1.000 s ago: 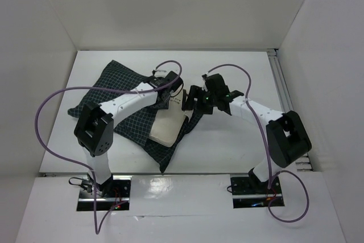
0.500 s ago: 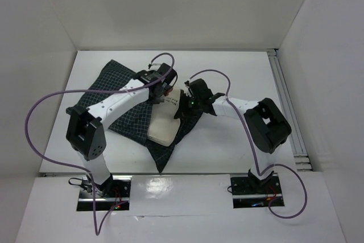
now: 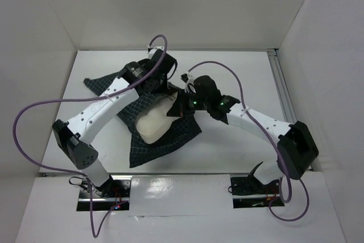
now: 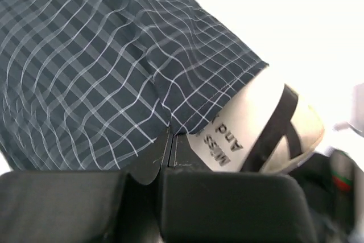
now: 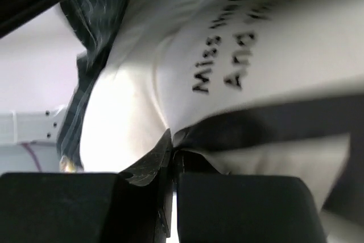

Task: Put the pillow into the pillowcase

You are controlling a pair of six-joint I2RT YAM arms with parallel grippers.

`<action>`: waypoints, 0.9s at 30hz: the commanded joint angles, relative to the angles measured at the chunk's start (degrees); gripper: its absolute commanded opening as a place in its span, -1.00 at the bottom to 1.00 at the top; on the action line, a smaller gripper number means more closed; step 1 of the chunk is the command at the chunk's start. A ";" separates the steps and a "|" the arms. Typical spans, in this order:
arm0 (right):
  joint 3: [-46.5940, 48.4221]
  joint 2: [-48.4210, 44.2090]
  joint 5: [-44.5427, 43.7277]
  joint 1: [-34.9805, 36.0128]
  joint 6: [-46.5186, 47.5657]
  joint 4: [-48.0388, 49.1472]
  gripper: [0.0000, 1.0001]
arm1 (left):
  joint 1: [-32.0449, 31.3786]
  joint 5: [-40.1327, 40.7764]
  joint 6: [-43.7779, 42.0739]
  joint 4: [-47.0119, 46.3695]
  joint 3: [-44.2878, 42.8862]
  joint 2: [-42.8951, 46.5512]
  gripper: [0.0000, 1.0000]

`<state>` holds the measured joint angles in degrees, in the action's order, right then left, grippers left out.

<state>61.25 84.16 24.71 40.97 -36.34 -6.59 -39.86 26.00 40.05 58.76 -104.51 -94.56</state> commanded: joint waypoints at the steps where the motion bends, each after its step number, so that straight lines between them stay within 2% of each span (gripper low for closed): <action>1: -6.57 4.06 2.44 -2.21 -2.94 12.64 -1.00 | -4.53 -5.34 7.48 -1.28 2.89 2.89 -1.00; 4: -5.98 6.36 2.45 -3.70 -2.95 13.18 -1.00 | -7.59 -6.57 9.60 -1.28 8.42 2.89 -1.00; 7: -5.45 4.79 2.45 -6.25 -2.42 12.66 -1.00 | -11.01 -7.98 13.11 -1.28 11.25 2.89 -1.00; 15: -2.64 -1.98 3.68 -18.46 3.37 5.12 -1.00 | -18.15 -6.85 19.18 2.05 4.58 -1.58 -1.00; 19: -4.20 -2.51 7.28 -21.20 3.91 5.10 -1.00 | -18.68 -3.42 17.61 3.28 1.95 -6.93 -1.00; 27: -13.35 -7.68 8.69 -19.97 1.01 8.69 -1.00 | -12.62 -3.93 13.83 3.29 -0.34 -11.96 -1.00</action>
<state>49.34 81.25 30.48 19.46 -32.12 -4.89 -54.48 23.42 55.27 62.61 -102.04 -106.32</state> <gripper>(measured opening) 0.030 0.026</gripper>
